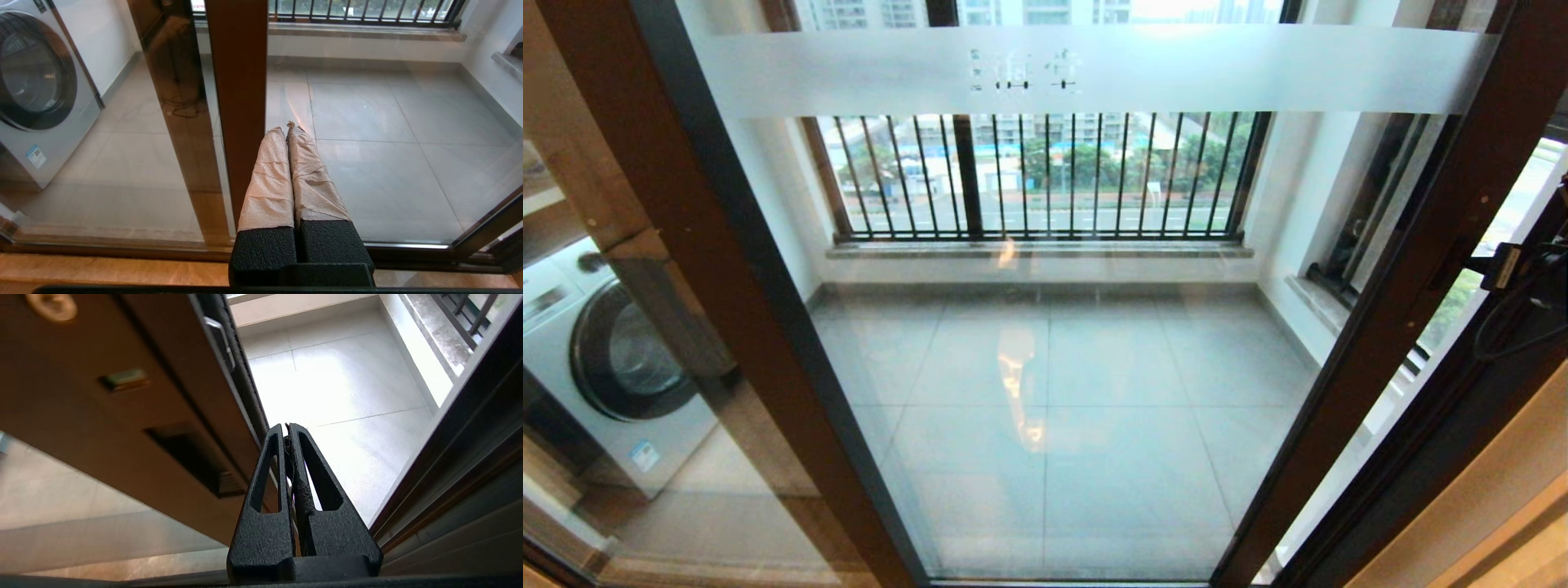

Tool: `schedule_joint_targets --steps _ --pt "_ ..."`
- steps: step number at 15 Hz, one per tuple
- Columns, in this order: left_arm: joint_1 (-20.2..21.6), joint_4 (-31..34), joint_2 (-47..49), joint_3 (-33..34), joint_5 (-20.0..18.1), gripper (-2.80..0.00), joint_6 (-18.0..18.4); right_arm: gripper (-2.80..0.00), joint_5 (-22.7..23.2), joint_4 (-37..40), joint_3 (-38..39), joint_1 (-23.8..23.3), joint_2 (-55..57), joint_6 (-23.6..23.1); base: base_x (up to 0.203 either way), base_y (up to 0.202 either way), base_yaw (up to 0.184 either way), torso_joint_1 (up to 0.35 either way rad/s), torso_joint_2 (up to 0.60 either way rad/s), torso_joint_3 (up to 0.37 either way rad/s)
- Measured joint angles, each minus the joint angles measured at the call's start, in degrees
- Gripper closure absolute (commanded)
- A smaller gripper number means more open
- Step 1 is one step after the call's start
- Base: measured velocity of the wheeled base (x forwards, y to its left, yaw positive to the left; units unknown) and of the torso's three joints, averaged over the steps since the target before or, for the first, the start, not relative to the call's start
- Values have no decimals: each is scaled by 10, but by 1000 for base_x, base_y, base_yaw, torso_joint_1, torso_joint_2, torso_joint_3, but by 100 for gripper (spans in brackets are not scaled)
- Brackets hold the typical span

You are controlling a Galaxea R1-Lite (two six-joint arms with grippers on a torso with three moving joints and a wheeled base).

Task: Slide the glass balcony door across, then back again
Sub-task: Open the slid door

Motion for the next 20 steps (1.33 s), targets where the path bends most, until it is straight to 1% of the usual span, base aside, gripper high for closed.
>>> schedule_joint_targets --steps 5,9,13,20 --pt "0 0 0 0 0 0 0 0 9 1 11 11 -14 -1 0 0 0 0 0 0" --pt "0 0 0 0 0 0 0 0 10 -2 29 28 -20 -3 0 0 0 0 0 0" --pt "0 0 0 0 0 0 0 0 5 -34 47 42 -21 -1 0 0 0 0 0 0" --pt "0 0 0 0 0 0 0 0 -2 -36 53 72 -21 5 0 0 0 0 0 0"
